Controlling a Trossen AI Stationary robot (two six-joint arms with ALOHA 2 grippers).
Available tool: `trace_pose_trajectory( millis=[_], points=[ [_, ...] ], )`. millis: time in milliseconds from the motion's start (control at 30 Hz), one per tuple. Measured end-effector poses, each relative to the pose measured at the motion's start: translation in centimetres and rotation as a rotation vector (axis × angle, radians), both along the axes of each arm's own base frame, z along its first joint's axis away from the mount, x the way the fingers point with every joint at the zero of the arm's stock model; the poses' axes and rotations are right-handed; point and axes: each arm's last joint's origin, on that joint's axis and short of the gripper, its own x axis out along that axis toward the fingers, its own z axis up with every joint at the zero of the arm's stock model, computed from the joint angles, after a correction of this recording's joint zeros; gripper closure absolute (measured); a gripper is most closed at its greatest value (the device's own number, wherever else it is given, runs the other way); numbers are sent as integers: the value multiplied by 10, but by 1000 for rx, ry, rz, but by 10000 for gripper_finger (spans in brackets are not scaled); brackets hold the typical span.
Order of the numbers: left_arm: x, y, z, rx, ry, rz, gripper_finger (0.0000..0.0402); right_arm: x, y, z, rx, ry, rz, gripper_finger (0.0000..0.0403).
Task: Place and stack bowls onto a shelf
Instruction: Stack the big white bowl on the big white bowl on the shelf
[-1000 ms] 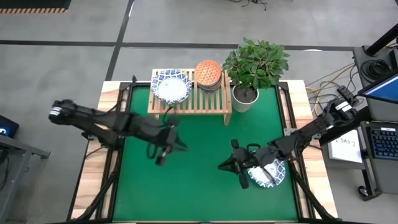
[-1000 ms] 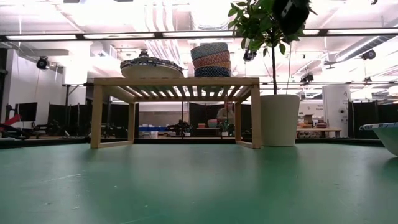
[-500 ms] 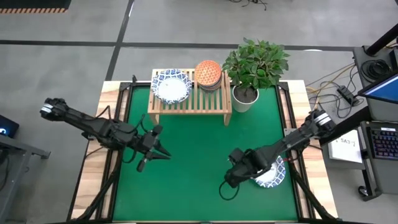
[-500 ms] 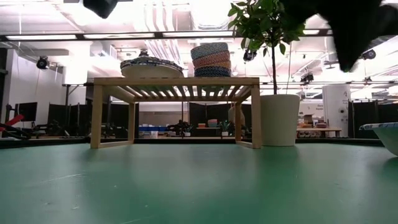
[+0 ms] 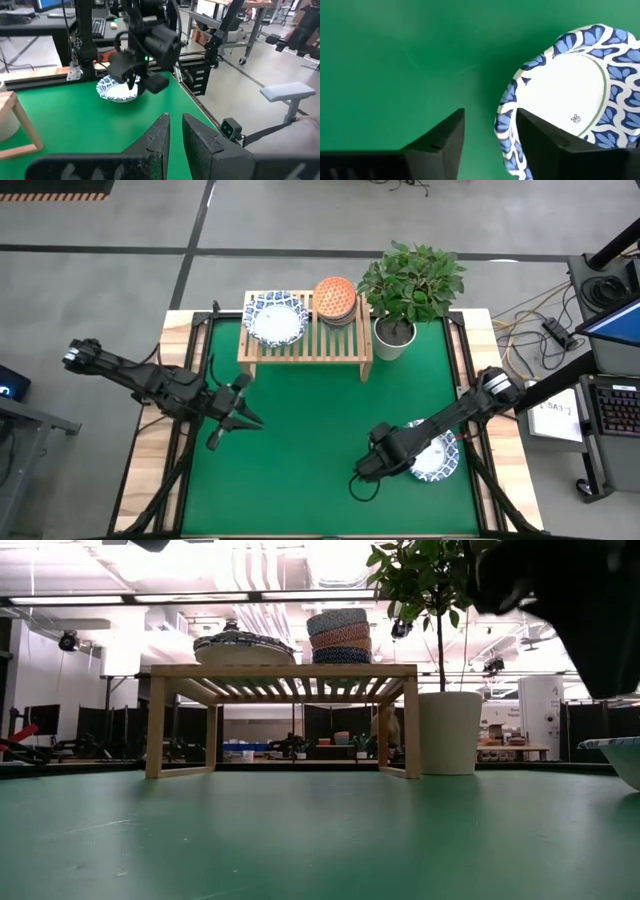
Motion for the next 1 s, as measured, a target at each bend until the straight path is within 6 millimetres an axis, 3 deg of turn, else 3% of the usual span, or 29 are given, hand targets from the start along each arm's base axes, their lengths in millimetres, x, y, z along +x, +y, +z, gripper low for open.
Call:
trace_pose_trajectory(
  millis=[133,300,467,600,733,833,1000],
  points=[
    [-4,2,2,25,-21,-6,370,-4,-3,-13,-34,45,-47,217],
    [-8,3,1,43,-8,-8,370,-10,-6,-31,-74,91,-78,224],
    [-11,4,2,44,-6,-7,370,-12,-8,-48,-61,68,-90,255],
    [-11,4,2,43,-9,-6,370,-11,-8,-56,-43,40,-90,315],
    [-12,5,1,47,1,-5,370,-10,-6,-52,-28,25,-88,381],
    [-17,8,1,72,29,53,370,-1,-1,-39,27,-22,-65,386],
    [-37,20,21,98,-40,188,370,19,9,-3,96,-167,91,390]
  ],
)
